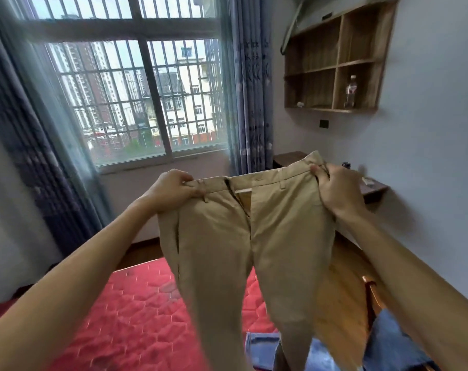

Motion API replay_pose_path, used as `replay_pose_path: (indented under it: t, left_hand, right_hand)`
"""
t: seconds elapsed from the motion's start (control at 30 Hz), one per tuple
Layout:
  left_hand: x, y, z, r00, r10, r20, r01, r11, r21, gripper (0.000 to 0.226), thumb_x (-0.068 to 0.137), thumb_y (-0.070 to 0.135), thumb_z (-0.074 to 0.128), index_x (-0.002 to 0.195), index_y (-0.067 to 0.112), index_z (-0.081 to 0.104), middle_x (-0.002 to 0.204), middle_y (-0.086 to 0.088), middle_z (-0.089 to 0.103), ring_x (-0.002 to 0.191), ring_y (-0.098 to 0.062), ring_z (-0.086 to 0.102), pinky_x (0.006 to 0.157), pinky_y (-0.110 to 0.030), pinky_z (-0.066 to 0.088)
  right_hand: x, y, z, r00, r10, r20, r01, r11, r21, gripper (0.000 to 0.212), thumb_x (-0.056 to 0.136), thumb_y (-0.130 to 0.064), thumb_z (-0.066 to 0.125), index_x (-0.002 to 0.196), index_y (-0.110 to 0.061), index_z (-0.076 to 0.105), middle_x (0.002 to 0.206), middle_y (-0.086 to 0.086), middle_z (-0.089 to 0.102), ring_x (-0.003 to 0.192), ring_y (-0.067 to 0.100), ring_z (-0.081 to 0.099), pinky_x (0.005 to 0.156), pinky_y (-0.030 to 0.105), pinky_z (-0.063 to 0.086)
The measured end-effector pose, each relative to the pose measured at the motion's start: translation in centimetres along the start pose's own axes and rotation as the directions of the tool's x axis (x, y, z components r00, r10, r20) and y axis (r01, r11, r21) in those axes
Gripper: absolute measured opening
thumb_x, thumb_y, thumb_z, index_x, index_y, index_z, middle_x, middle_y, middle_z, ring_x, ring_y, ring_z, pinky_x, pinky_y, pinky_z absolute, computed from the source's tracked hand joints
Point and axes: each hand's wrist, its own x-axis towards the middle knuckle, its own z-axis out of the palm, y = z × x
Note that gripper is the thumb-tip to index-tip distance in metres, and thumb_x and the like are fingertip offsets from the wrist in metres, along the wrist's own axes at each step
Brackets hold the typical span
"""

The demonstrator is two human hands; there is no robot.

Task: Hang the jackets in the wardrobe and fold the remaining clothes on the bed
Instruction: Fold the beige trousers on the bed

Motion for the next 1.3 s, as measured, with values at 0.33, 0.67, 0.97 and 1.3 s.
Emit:
replay_pose_path:
  t: [0.33, 0.67, 0.97, 1.3]
  left_hand:
    - [1.2, 10.8, -3.9, 0.958, -0.208, 0.196, 0.285, 0.658, -0.697, 0.011, 0.092, 0.008, 0.061, 0.081, 0.008, 0.061, 0.058, -0.002, 0.059, 0.041, -0.009, 0.056, 0.039, -0.019, 0.05]
    - [1.0, 13.3, -6.6, 0.975, -0.198, 0.103, 0.178, 0.408, -0.895, 0.036, 0.093, 0.004, 0.058, 0.058, 0.008, 0.058, 0.044, 0.0, 0.055, 0.038, -0.007, 0.057, 0.038, -0.017, 0.049]
    - [-1.0, 11.1, -5.4, 0.967, -0.104, -0.232, -0.117, 0.628, -0.769, 0.03, 0.1, 0.03, 0.058, 0.108, 0.001, 0.061, 0.08, -0.016, 0.075, 0.071, -0.025, 0.074, 0.06, -0.03, 0.059]
    - [-2.1, 0.8, -2.7, 0.996, 0.021, -0.082, -0.077, 0.62, -0.781, 0.062, 0.061, 0.032, 0.093, 0.115, 0.012, 0.07, 0.114, -0.006, 0.074, 0.112, -0.024, 0.067, 0.099, -0.045, 0.054]
  right_hand:
    - [2.1, -12.2, -0.3, 0.967, -0.213, -0.141, 0.248, 0.914, 0.321, 0.037, 0.099, -0.036, 0.057, 0.076, -0.009, 0.067, 0.063, 0.001, 0.062, 0.058, 0.011, 0.055, 0.053, 0.021, 0.039]
    - [1.2, -15.3, -1.7, 0.978, -0.203, 0.042, 0.133, 0.77, 0.625, 0.041, 0.1, -0.047, 0.049, 0.095, -0.015, 0.073, 0.088, 0.003, 0.072, 0.085, 0.019, 0.068, 0.078, 0.044, 0.057]
    - [2.0, -15.3, -1.5, 0.994, -0.109, -0.027, 0.104, 0.805, 0.584, 0.02, 0.091, -0.026, 0.069, 0.091, -0.006, 0.071, 0.082, 0.009, 0.071, 0.071, 0.009, 0.062, 0.068, 0.03, 0.054]
    - [1.4, -14.9, -0.5, 0.961, -0.099, 0.257, -0.193, 0.426, 0.884, 0.013, 0.093, -0.019, 0.064, 0.097, -0.01, 0.072, 0.086, -0.001, 0.076, 0.081, 0.011, 0.071, 0.071, 0.023, 0.057]
